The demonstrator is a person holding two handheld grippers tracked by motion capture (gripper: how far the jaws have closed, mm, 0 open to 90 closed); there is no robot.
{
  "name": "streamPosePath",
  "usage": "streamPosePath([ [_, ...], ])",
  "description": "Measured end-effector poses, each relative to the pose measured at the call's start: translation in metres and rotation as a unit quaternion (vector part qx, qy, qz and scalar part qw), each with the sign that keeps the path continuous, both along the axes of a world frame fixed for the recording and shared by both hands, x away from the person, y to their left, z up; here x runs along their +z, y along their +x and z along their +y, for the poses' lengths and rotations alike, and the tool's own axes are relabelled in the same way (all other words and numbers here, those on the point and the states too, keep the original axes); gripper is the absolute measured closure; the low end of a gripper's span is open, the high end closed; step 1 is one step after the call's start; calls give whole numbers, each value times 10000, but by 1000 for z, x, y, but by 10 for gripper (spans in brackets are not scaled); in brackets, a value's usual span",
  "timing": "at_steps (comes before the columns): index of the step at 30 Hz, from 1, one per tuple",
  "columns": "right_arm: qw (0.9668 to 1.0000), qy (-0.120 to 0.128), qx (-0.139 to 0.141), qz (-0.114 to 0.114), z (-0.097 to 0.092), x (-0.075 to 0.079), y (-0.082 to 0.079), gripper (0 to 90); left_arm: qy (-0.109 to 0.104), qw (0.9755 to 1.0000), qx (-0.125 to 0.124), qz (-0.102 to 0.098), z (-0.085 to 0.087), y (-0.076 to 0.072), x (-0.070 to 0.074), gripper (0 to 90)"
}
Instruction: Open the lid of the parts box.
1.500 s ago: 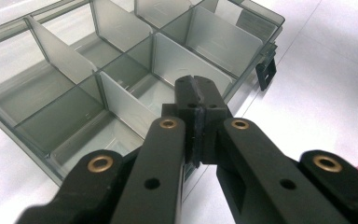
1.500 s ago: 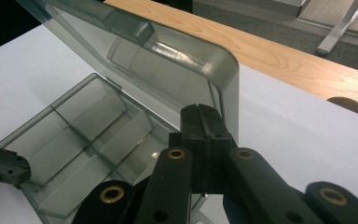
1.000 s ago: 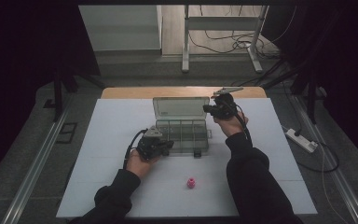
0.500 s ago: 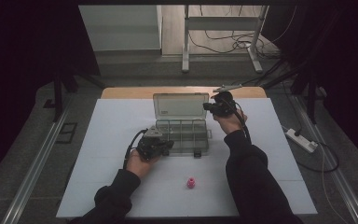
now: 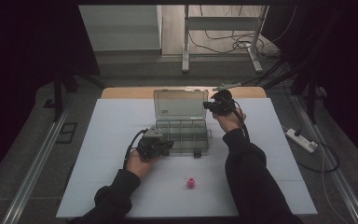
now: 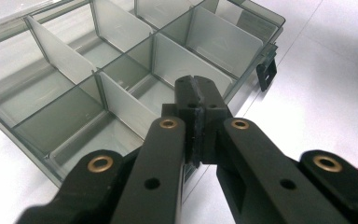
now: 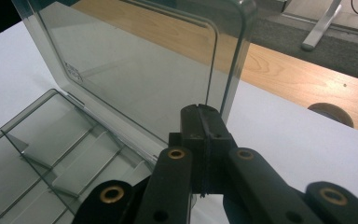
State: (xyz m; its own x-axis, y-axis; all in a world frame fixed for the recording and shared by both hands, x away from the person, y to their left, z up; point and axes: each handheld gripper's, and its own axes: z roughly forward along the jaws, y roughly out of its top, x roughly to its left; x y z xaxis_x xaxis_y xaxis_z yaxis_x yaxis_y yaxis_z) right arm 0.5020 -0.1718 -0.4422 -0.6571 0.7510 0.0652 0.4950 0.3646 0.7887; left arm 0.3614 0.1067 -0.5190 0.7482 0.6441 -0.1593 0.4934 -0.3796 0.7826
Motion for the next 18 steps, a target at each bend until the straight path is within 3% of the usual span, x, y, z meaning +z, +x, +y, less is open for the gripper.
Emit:
streamPosePath([
  [18, 9999, -88, -25, 119, 3, -4, 6, 893, 6, 10000, 4, 15, 0, 1, 0, 890],
])
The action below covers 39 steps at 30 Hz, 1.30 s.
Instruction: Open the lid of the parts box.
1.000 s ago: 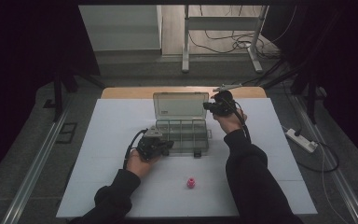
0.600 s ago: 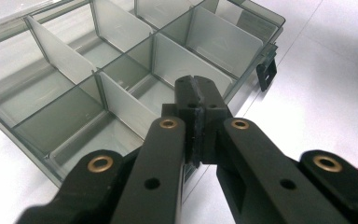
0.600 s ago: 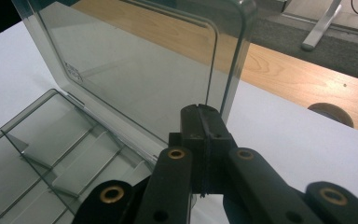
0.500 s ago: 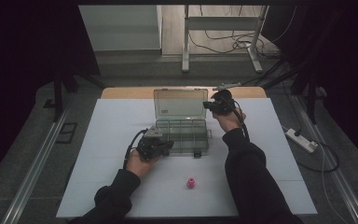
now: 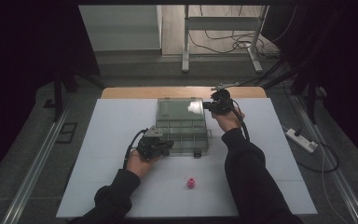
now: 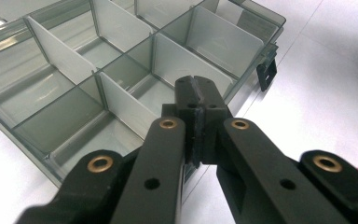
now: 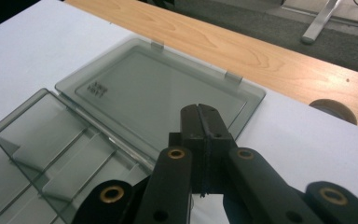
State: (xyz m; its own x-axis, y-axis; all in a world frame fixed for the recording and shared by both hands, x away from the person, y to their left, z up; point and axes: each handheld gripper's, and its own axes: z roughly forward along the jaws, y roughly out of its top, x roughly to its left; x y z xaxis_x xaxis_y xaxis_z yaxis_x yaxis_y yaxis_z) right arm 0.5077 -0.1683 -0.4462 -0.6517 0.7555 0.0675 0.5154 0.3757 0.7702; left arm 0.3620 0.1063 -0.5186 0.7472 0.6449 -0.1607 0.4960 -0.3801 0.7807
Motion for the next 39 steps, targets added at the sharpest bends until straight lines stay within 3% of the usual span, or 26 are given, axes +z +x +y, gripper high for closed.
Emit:
streamPosePath([
  [7, 10000, 5, 63, 28, -3, 3, -6, 872, 114, 9999, 48, 2, -2, 0, 3, 888],
  [15, 9998, -22, 219, 16, -5, 6, -18, 833, 76, 9999, 91, -76, 5, -2, 12, 885],
  [26, 9990, -34, 439, -40, -6, 7, -44, 766, 284, 9996, 56, -50, 9, -9, 17, 826],
  [39, 9989, -21, 460, 36, -14, -3, -67, 671, 231, 9996, 177, 7, 21, -15, 21, 730],
])
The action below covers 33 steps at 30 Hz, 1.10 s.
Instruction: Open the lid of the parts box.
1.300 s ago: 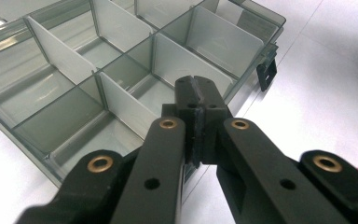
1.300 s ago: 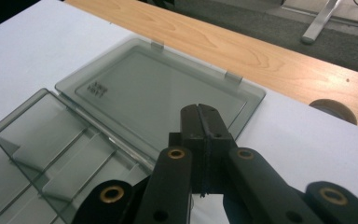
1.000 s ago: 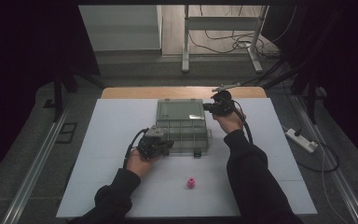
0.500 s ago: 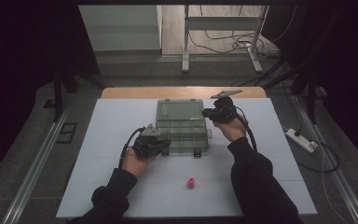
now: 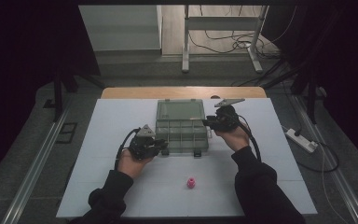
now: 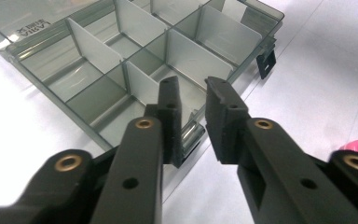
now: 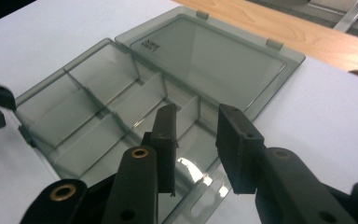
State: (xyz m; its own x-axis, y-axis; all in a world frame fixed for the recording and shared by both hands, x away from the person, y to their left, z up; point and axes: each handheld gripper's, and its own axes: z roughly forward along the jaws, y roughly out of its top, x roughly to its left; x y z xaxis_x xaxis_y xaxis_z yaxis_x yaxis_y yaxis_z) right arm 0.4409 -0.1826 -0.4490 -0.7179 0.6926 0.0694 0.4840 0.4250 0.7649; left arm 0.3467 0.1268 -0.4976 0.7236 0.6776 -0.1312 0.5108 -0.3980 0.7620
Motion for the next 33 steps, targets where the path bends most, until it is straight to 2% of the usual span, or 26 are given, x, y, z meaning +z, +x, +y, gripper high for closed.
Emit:
streamPosePath([
  [12, 9999, -42, 0, 111, -10, -5, -15, 630, 9, 9999, 134, 6, 6, -5, 2, 606],
  [16, 9999, -109, 30, 108, -11, -6, -21, 608, 18, 9998, 186, 0, 10, -9, 3, 559],
  [19, 9996, -253, 62, 54, -9, -7, -28, 583, 24, 9997, 227, 6, 14, -12, 4, 525],
  [23, 9997, -232, 94, 51, -9, -7, -33, 550, -26, 9996, 296, 21, 19, -15, 5, 492],
  [27, 9995, -123, 204, 219, -9, -9, -39, 521, -142, 9992, 366, 57, 26, -18, 5, 440],
  [29, 9992, -180, 227, 277, -8, -9, -43, 497, -174, 9991, 380, 58, 28, -20, 5, 421],
  [33, 9993, -193, 233, 202, -10, -9, -51, 464, -213, 9989, 406, 47, 31, -23, 6, 380],
])
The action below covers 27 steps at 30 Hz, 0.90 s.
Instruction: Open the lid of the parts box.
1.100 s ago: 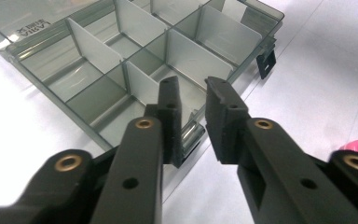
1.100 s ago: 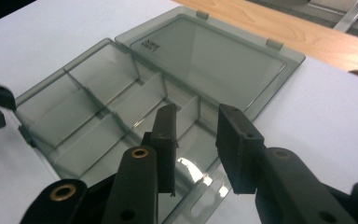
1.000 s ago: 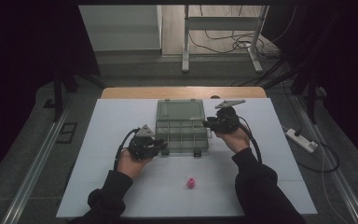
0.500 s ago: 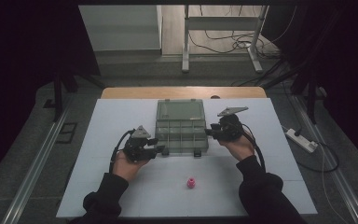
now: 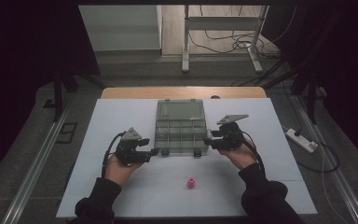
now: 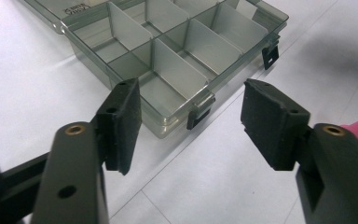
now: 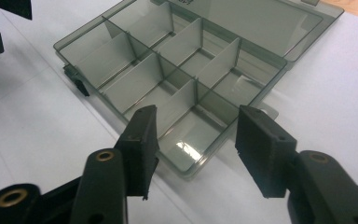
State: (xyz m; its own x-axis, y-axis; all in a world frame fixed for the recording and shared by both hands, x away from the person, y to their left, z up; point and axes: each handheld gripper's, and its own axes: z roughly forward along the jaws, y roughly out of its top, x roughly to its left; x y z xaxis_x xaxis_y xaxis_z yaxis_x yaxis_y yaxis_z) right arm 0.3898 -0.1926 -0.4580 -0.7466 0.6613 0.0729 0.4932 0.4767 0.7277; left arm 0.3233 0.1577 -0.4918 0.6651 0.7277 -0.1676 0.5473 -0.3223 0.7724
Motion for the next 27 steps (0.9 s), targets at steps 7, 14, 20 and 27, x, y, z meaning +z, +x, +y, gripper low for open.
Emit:
streamPosePath([
  [7, 10000, -6, 12, 47, -6, -1, -10, 402, -53, 10000, 3, -76, 2, -6, 1, 324],
  [14, 9999, 67, -35, 127, -14, -2, -21, 358, -87, 9999, 24, -90, 6, -14, 2, 273],
  [20, 9999, 48, 0, 131, -17, -3, -32, 300, -78, 9999, 101, -78, 10, -21, 1, 216],
  [27, 9999, 53, -10, 132, -21, -2, -42, 231, -128, 9997, 191, -88, 17, -33, 0, 137],
])
